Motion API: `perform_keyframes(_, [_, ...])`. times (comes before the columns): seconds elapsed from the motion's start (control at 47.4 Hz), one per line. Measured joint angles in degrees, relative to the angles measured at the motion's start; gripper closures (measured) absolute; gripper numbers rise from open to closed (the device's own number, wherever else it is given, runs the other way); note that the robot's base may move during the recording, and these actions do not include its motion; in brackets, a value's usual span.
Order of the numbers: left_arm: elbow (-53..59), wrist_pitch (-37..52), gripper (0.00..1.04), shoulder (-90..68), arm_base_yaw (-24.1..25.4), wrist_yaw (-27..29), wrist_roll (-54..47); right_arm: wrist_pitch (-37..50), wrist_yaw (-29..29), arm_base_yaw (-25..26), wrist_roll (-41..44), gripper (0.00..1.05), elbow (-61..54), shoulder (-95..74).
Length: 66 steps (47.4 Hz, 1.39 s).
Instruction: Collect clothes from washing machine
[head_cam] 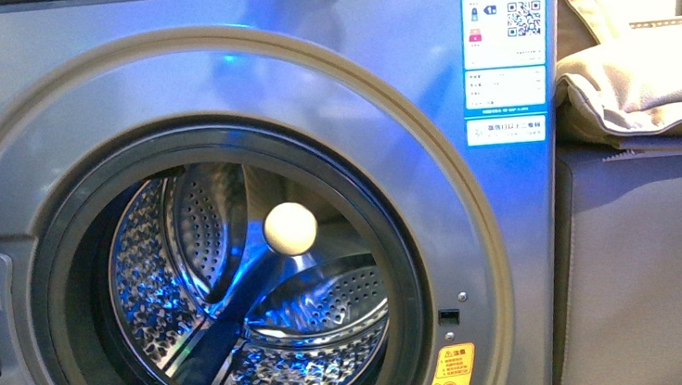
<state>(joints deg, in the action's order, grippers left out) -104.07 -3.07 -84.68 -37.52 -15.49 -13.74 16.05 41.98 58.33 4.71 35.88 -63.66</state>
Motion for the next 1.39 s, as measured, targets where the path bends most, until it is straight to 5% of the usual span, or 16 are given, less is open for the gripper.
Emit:
perform_keyframes(0.063, [0.0,0.0,0.07,0.0,0.0,0.0,0.0,-3.23,1.73,0.5,1.42,0.97,-2.14,-0.07])
perform_keyframes(0.359, [0.0,0.0,0.07,0.02,0.0,0.0,0.0,-11.08,1.75,1.66,4.63,0.51,-8.02,-7.63])
perform_keyframes(0.612, [0.0,0.0,0.07,0.02,0.0,0.0,0.0,-7.08,2.6,0.68,-8.7,0.06,-10.05,-7.63])
perform_keyframes(0.824, [0.0,0.0,0.07,0.04,0.0,0.0,0.0,-3.15,4.22,-3.82,-18.25,0.07,-14.47,8.87])
perform_keyframes(0.971, [0.0,0.0,0.07,0.04,0.0,0.0,0.0,-1.18,2.21,-11.54,-23.58,0.07,-17.66,21.16])
perform_keyframes(1.394, [0.0,0.0,0.07,0.04,0.0,0.0,0.0,6.25,-14.75,-35.36,-25.57,0.07,-22.82,34.36])
